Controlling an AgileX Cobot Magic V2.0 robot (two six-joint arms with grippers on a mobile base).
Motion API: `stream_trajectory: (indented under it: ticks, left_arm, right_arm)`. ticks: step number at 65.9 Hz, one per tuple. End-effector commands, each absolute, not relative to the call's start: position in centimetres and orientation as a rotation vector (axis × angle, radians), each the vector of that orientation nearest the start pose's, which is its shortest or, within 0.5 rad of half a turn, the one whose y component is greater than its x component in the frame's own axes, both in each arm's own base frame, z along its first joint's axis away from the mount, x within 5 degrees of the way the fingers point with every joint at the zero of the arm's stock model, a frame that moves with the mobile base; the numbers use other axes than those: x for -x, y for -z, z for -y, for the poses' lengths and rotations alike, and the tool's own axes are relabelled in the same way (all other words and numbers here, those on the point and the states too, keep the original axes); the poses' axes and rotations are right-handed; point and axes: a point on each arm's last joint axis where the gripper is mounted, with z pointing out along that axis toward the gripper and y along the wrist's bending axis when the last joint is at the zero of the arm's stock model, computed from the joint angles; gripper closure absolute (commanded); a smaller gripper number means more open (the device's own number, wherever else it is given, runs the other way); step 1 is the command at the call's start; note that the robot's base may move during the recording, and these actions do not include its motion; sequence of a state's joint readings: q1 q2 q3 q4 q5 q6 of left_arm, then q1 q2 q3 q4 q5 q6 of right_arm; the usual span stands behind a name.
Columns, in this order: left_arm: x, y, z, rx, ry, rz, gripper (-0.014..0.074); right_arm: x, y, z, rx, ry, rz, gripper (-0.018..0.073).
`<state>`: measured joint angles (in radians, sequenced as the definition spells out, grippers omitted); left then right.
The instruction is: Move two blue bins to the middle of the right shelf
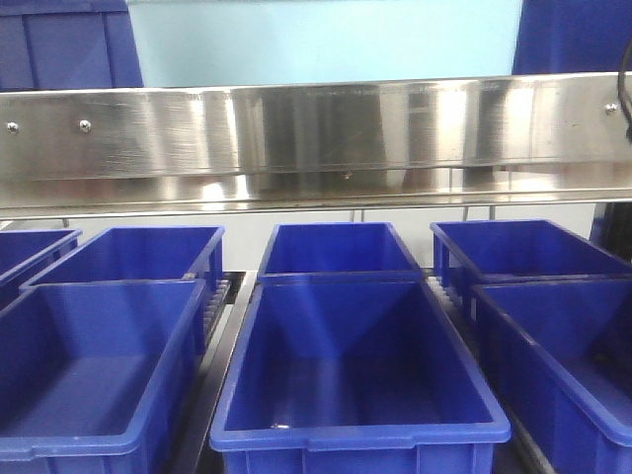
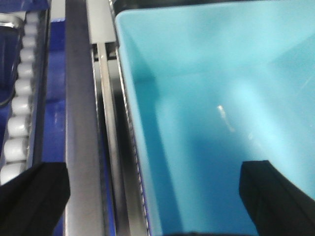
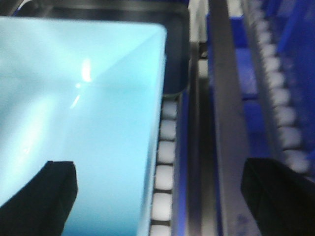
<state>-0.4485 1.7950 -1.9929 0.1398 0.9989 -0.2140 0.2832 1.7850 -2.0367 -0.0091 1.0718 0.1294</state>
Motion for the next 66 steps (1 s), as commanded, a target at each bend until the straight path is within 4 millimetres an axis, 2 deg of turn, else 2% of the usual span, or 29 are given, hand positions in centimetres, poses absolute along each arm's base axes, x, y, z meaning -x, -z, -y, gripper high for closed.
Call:
stream_trajectory:
  ticks: [1, 13, 44, 57, 66]
  left_arm:
    - [-37.0, -41.7, 16.3, -0.272, 0.169, -2.301, -0.0013]
    - [-36.8, -40.1, 16.4, -0.277, 0.174, -2.382, -0.0013]
    - [-36.7, -36.4, 16.7, -0.271, 0.189, -2.519, -0.0013]
    - [-37.1, -35.4, 17.1, -0.270, 0.203, -2.552, -0.0013]
    - [-37.1, -35.5, 17.3, -0.264, 0.231, -2.540, -0.0013]
  right_arm:
    - [-38.5, -42.6, -11.2, 0.177, -0.235, -2.335, 0.0001]
    - [-38.9, -40.6, -11.5, 0.185, -0.248, -2.459, 0.0001]
    - [-38.6, -40.2, -11.5, 0.192, -0.237, -2.517, 0.0001]
    - [-39.7, -38.7, -11.8, 0.191, -0.240, -2.539, 0.0001]
    - [-40.4, -37.7, -12.0, 0.190, -0.240, -2.552, 0.0001]
